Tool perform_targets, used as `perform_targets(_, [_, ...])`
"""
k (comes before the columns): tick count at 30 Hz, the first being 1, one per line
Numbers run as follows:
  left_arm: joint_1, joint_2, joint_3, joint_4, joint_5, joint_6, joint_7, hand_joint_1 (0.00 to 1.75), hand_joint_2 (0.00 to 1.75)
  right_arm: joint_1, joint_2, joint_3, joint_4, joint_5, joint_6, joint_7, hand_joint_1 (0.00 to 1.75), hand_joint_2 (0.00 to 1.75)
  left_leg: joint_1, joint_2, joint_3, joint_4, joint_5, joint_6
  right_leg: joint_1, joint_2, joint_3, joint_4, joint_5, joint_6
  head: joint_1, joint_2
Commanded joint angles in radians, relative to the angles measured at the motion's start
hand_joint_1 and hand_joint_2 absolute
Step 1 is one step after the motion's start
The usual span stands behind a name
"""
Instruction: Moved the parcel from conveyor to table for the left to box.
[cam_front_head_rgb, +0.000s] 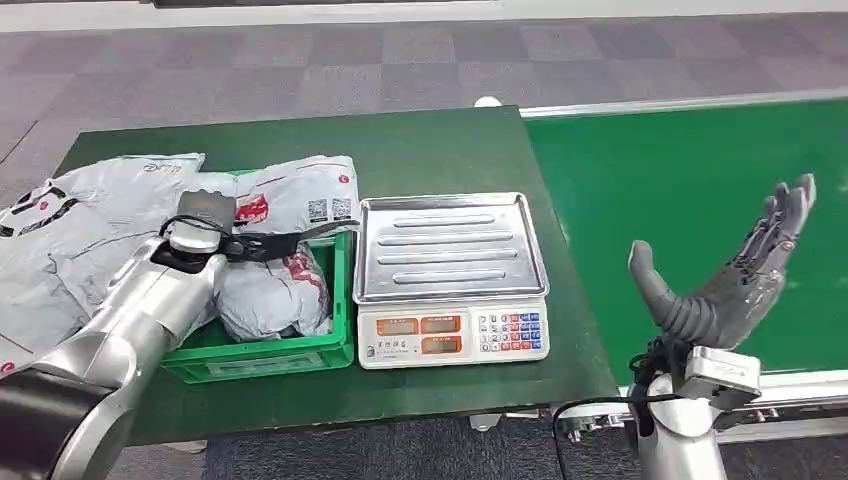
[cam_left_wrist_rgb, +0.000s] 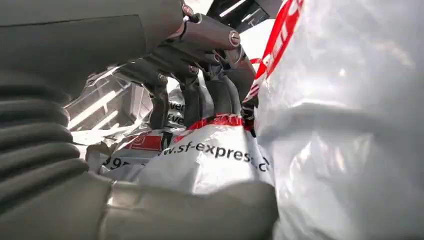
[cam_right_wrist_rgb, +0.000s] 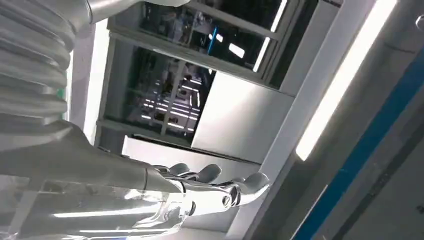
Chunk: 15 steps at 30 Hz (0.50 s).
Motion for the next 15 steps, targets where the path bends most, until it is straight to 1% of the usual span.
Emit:
perform_targets(1, [-0.034,0.018,0.032,0.071,0.001,-0.006,-0.003,0.0,0.0,-0.014,0.023,-0.038,0.054,-0.002,0.004,0.003,0.0,1.75,0.001,0.001,0.001,-0.001,0.0,0.0,0.001,0.001,0.001,-0.001,0.001,0.0,0.0,0.0])
perform_targets(15, [-0.034,0.018,0.032,0.071,0.001,-0.006,-0.003,0.0,0.0,-0.014,0.023,-0.038,0.054,-0.002,0.004,0.003,0.0,1.75,0.001,0.0,0.001,-0.002,0.0,0.0,0.001,0.001,0.002,-0.002,0.001,-0.001,0.0,0.0])
